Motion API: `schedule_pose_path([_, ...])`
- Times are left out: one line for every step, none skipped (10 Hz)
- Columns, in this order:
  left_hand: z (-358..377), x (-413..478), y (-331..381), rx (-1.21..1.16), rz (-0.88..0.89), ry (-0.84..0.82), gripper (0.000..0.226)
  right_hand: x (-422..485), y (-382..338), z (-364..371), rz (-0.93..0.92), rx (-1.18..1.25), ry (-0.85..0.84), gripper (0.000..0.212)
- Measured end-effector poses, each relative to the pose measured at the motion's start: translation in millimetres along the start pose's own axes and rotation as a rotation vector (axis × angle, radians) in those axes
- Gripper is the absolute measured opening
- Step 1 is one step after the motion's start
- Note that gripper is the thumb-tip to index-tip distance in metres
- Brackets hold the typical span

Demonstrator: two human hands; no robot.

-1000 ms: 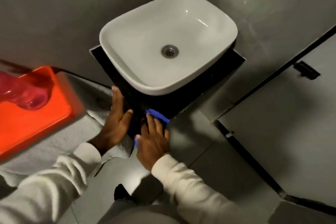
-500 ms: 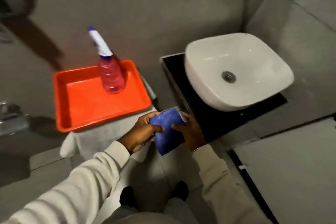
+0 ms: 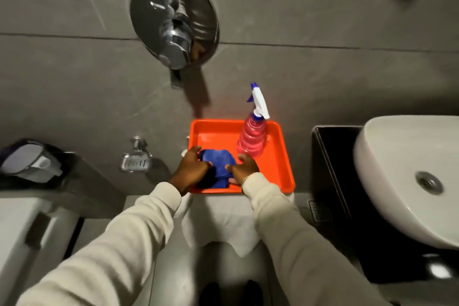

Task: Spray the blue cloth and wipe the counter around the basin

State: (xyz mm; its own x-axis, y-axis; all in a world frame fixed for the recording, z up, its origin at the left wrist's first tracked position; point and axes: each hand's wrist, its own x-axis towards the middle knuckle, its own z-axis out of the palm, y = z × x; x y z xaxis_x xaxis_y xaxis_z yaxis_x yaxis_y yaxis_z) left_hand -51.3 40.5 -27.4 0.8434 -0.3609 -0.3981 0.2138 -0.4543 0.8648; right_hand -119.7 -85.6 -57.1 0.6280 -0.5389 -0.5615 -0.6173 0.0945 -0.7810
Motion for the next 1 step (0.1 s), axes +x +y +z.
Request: schedule_pose_path([-2.0,3.4,-2.9,-0.002,0.028,0.023,0.049,0.7,-6.8,-7.6,-0.090,-0.291,0.027,0.058])
